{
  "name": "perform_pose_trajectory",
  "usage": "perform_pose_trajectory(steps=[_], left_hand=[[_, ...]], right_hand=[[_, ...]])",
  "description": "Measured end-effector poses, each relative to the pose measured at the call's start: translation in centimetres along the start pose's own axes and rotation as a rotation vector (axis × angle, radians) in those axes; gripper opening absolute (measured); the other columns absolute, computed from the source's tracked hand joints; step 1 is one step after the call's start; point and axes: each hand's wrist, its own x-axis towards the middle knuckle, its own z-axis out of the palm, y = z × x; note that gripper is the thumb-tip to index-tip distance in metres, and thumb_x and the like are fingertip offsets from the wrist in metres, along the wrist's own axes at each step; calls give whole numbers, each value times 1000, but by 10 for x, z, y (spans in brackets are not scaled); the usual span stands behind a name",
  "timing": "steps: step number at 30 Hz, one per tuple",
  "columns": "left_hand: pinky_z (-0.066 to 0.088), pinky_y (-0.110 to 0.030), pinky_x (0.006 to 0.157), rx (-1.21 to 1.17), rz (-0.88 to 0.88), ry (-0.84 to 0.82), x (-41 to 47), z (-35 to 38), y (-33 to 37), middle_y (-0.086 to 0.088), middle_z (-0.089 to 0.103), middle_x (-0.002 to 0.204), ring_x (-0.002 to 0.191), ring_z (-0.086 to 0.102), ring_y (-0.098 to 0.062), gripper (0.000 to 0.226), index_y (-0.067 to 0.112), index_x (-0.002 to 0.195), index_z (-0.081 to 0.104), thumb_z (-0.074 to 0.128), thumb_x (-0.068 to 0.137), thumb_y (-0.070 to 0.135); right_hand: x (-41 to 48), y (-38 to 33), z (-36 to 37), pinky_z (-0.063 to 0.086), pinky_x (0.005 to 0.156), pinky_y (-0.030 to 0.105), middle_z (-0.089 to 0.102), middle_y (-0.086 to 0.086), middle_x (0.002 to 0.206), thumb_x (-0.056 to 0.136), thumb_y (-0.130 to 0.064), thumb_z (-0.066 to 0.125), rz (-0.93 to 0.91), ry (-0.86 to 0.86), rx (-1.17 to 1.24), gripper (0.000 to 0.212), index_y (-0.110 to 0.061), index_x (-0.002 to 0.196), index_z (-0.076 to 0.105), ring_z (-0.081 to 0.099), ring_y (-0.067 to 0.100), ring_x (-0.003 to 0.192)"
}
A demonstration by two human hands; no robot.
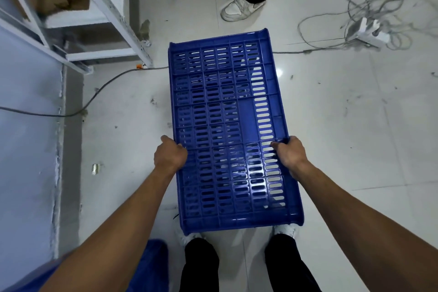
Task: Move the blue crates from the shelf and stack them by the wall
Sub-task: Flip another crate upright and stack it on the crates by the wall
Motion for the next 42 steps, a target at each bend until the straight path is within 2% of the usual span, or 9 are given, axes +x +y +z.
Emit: perform_pose_trajectory(steps=[3, 7, 14, 20, 22, 27, 35, 38, 42], left_hand=[[51, -37, 83, -22, 32, -54, -17, 23, 25, -18, 58, 125, 103, 60, -30, 51, -2, 138, 32, 51, 98, 24], [47, -42, 99, -4, 99, -91, -39, 56, 56, -20, 46, 139, 120, 54, -36, 66, -1, 140, 29, 52, 98, 44], [49, -44, 102, -35, 135, -205, -53, 92, 92, -15, 49, 140, 118, 57, -31, 86, 5, 143, 37, 52, 84, 66], [42, -43, 106, 65, 336, 29, -78, 92, 117, -19, 37, 148, 130, 45, -34, 63, 3, 146, 35, 53, 97, 39], [45, -41, 103, 45, 455, 100, -85, 87, 123, -15, 46, 140, 124, 51, -30, 51, 5, 139, 46, 54, 97, 35], [50, -31, 83, -135, 574, 49, -102, 65, 135, -1, 69, 103, 92, 63, -17, 25, 14, 107, 67, 51, 100, 32], [51, -35, 84, -198, 415, -48, -85, 40, 112, 4, 64, 106, 94, 62, -15, 52, 17, 119, 55, 56, 90, 60], [53, -40, 84, -86, 327, 65, -57, 27, 82, -6, 64, 111, 97, 64, -25, 54, 9, 118, 47, 68, 85, 47], [48, -36, 79, 27, 196, 82, -20, -1, 34, -16, 62, 119, 104, 62, -34, 48, 3, 118, 47, 67, 86, 32]], right_hand=[[5, 10, -34, 53, 80, 37, 65, 10, 104, 92, -23, 63, -6, 47, -30, 36, -5, 120, 53, 63, 27, 88], [9, 15, -78, 48, 75, 33, 62, 10, 103, 91, -26, 63, -39, 99, -83, 38, -4, 120, 52, 60, 27, 88], [11, 15, -130, 44, 70, 31, 61, 9, 100, 93, -28, 60, -112, 168, -184, 33, -5, 116, 52, 58, 25, 84], [-1, 12, -127, 49, 74, 33, 64, 11, 108, 93, -30, 62, -192, 158, -217, 36, -6, 118, 51, 58, 25, 86], [-10, 9, -116, 52, 78, 38, 64, 10, 109, 91, -34, 63, -237, 140, -235, 40, -7, 118, 50, 61, 29, 92], [-43, -9, -71, 43, 62, 35, 61, 6, 90, 91, -39, 64, -371, 73, -311, 38, -9, 110, 49, 61, 30, 83], [-90, -40, 21, 47, 61, 37, 64, 10, 98, 95, -41, 51, -395, -176, -444, 36, -9, 112, 51, 62, 29, 80], [-106, -46, 63, 46, 59, 35, 65, 9, 96, 92, -41, 50, -442, -378, -469, 42, -10, 120, 48, 63, 28, 77], [-112, -45, 96, 47, 74, 36, 62, 11, 116, 95, -54, 43, -420, -499, -510, 55, -11, 130, 43, 61, 30, 98]])
